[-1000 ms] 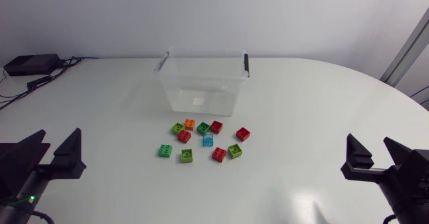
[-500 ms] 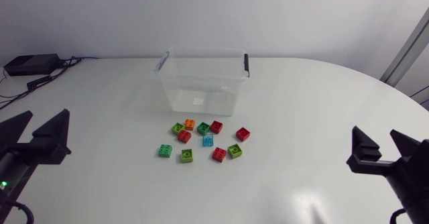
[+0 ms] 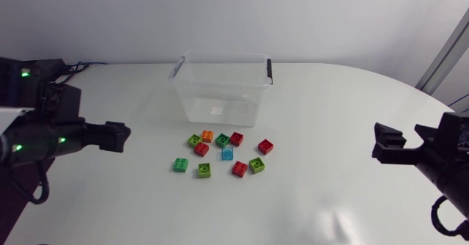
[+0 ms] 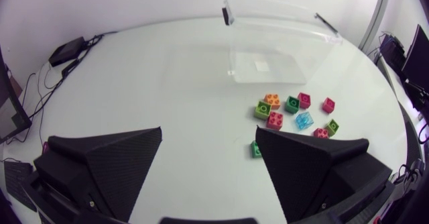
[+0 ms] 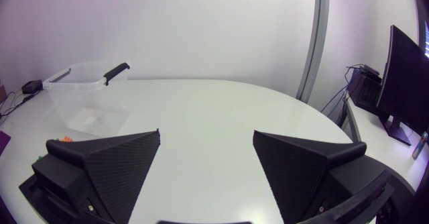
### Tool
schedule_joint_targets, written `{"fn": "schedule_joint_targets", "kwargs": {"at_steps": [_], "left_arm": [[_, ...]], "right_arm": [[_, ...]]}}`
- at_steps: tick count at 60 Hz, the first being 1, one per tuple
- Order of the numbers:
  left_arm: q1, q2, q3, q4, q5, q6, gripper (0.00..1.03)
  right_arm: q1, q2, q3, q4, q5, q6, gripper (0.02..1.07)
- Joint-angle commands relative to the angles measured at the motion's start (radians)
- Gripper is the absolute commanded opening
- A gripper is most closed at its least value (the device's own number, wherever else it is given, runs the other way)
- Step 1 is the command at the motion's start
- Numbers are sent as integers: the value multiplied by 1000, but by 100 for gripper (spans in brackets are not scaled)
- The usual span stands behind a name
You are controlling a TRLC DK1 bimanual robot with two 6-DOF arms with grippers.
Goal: Place the duplo bricks in the container
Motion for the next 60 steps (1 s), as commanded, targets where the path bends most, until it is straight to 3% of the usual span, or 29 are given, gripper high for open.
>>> {"fn": "schedule_joint_targets", "kwargs": {"at_steps": [1, 16, 30, 42, 57, 60], "left_arm": [[-31, 139, 57, -25, 14, -7, 97], [-88, 521, 235, -112, 15, -47, 93], [-158, 745, 338, -158, 15, -76, 93], [-220, 875, 398, -169, 15, -124, 87], [-241, 964, 459, -169, 15, -155, 81], [-234, 972, 462, -169, 15, -167, 74]], "right_arm": [[11, 55, 42, -17, -8, -4, 102], [18, 230, 166, -172, -70, 25, 102], [52, 352, 247, -315, -80, 16, 102], [63, 393, 278, -350, -208, -20, 102], [68, 494, 307, -355, -287, -52, 102], [69, 491, 307, -345, -294, -53, 102]]}}
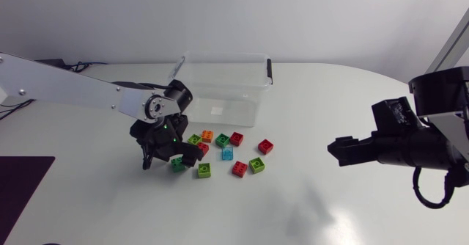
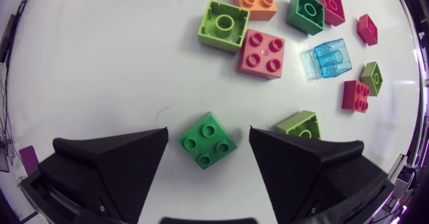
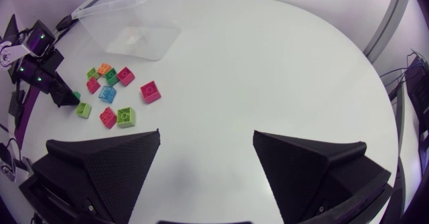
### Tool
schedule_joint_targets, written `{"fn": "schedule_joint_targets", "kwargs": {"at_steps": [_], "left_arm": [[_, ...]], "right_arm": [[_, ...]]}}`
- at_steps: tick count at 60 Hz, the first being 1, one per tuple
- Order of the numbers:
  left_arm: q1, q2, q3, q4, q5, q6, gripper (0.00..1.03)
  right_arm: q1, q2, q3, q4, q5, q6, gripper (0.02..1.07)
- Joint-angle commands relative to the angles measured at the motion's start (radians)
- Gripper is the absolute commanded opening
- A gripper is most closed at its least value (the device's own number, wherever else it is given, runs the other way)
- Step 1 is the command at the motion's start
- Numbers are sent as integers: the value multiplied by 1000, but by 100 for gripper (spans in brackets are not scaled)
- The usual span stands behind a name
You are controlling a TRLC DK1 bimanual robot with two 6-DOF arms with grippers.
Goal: Place the duplo bricks in the container
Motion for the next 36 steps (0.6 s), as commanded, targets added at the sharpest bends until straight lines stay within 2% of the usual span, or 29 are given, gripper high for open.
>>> {"fn": "schedule_joint_targets", "kwargs": {"at_steps": [1, 5, 18, 36], "left_arm": [[7, 35, 26, -10, 0, -41, 71], [14, 38, 23, 3, 0, -41, 61], [22, 42, 19, -16, -2, -41, 42], [16, -56, -6, -42, -2, -39, 40]], "right_arm": [[8, 10, 20, 2, -15, -26, 102], [23, 13, 20, 10, -15, -38, 102], [97, 85, 43, 48, 20, -47, 102], [108, 148, 46, 84, 21, -49, 102]]}}
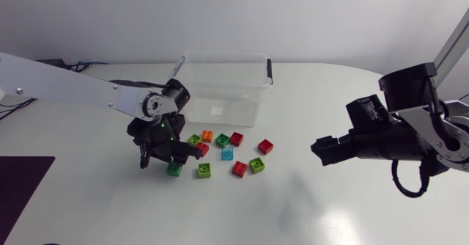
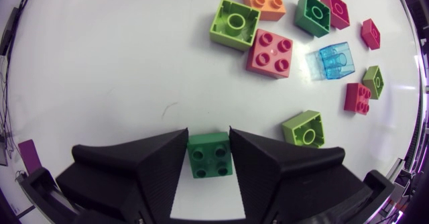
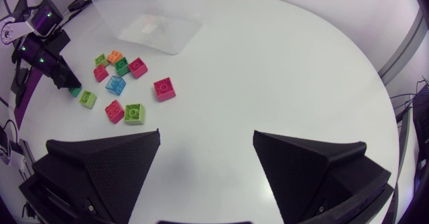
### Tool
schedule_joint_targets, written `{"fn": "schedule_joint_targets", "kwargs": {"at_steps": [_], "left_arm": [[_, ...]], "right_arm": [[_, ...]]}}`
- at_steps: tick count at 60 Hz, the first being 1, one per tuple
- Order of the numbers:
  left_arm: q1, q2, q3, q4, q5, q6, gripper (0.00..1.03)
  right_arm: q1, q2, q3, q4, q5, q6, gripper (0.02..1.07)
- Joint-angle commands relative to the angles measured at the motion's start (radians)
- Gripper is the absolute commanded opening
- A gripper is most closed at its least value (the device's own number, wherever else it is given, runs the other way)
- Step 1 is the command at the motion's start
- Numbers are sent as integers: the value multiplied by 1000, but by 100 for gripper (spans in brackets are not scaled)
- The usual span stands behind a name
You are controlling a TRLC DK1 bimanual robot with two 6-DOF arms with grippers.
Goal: Place the duplo bricks in the container
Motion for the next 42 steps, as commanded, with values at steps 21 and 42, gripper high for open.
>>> {"fn": "schedule_joint_targets", "kwargs": {"at_steps": [21, 42], "left_arm": [[-26, -113, 1, -95, -2, -28, 43], [-40, 0, 12, -48, -43, -28, 70]], "right_arm": [[14, 28, -1, 9, 5, -27, 102], [24, -8, -36, 2, 6, -40, 102]]}}
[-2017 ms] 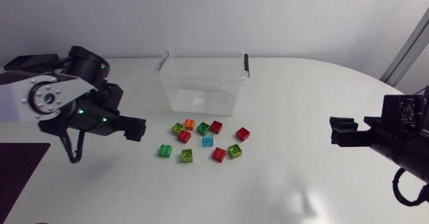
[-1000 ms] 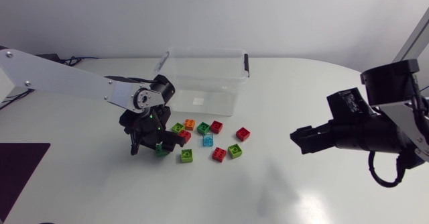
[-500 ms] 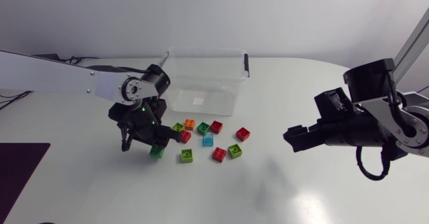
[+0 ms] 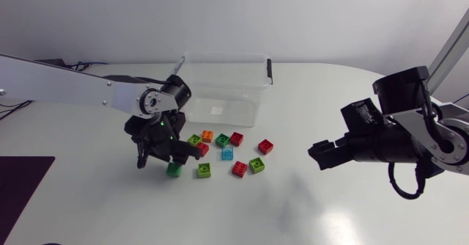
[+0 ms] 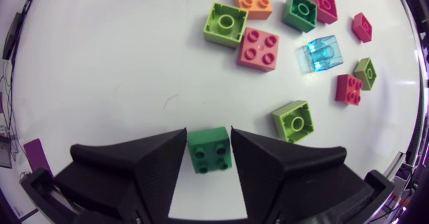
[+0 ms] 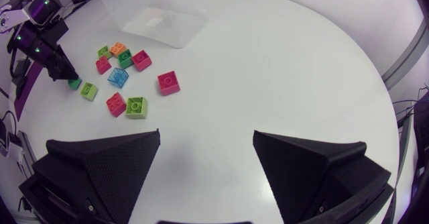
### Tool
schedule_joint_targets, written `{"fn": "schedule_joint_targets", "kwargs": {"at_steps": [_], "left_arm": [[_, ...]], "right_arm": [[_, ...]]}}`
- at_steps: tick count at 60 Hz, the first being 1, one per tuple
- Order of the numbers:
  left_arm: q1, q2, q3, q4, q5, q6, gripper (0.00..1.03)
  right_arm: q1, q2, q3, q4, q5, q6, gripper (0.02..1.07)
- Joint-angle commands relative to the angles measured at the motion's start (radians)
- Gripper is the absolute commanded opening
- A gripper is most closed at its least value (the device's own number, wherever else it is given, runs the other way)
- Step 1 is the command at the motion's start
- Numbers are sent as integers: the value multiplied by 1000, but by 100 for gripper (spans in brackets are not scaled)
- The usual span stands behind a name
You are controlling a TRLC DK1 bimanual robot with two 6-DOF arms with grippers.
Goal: Place the duplo bricks in the container
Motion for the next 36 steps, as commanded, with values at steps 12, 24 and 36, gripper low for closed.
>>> {"fn": "schedule_joint_targets", "kwargs": {"at_steps": [12, 24, 36], "left_arm": [[-18, 34, 8, -31, -16, -42, 78], [-15, 39, -21, -18, -37, -37, 76], [-15, 39, -55, 28, -40, -5, 60]], "right_arm": [[4, -29, -36, -3, 6, -29, 102], [4, -35, -44, -1, 4, -29, 102], [4, -37, -54, -1, 4, -42, 102]]}}
